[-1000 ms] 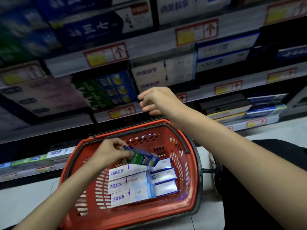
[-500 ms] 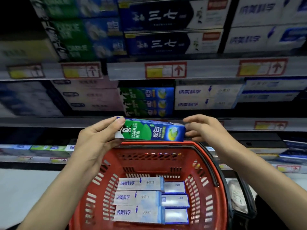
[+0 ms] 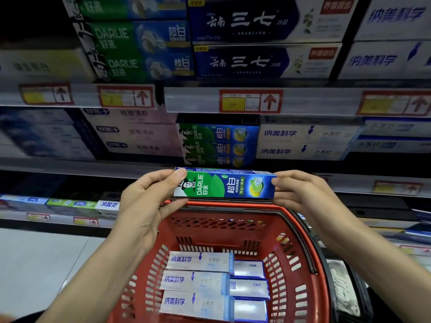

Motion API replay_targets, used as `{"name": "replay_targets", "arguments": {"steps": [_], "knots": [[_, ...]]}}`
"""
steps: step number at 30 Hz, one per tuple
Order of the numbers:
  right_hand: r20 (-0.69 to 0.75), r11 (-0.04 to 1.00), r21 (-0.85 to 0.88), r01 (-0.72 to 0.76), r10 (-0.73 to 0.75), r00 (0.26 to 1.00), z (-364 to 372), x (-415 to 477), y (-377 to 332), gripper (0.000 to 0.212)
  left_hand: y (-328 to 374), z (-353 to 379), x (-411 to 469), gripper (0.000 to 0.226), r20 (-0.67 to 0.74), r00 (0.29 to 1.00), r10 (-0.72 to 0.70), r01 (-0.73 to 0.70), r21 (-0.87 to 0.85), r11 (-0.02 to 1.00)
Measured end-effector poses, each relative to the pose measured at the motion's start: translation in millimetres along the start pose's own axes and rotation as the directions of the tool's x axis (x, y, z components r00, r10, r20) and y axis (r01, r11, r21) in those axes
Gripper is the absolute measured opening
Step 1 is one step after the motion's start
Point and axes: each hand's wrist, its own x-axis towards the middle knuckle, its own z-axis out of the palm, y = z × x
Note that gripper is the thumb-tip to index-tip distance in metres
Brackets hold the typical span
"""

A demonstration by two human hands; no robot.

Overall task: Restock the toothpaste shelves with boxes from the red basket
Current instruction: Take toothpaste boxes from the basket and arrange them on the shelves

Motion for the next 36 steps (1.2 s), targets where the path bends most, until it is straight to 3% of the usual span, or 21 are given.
{"name": "replay_targets", "arguments": {"steps": [10,20,23,28,36], "knots": [[-0.035,1.000,0.002,0.031,-0.031,0.999,2,0,0,0.018,-3,8,1,0.021,-0.070,0.996,0.048,-0.045,0.040,0.998],[-0.108,0.951,-0.046,0.305,-0.308,0.945,16,-2,-7,0.033,0,24,-4,0.017,-0.092,0.955,0.281,-0.271,0.100,0.957],[-0.133,0.924,-0.079,0.374,-0.381,0.915,24,0,-12,0.051,4,26,3,0.016,-0.053,0.937,0.344,-0.332,0.160,0.930],[-0.125,0.882,-0.134,0.452,-0.467,0.875,37,10,-23,0.058,16,29,22,0.032,0.017,0.900,0.436,-0.426,0.251,0.869],[-0.061,0.872,-0.159,0.463,-0.477,0.877,46,22,-30,0.068,24,28,59,0.058,0.023,0.896,0.443,-0.423,0.345,0.838]]}}
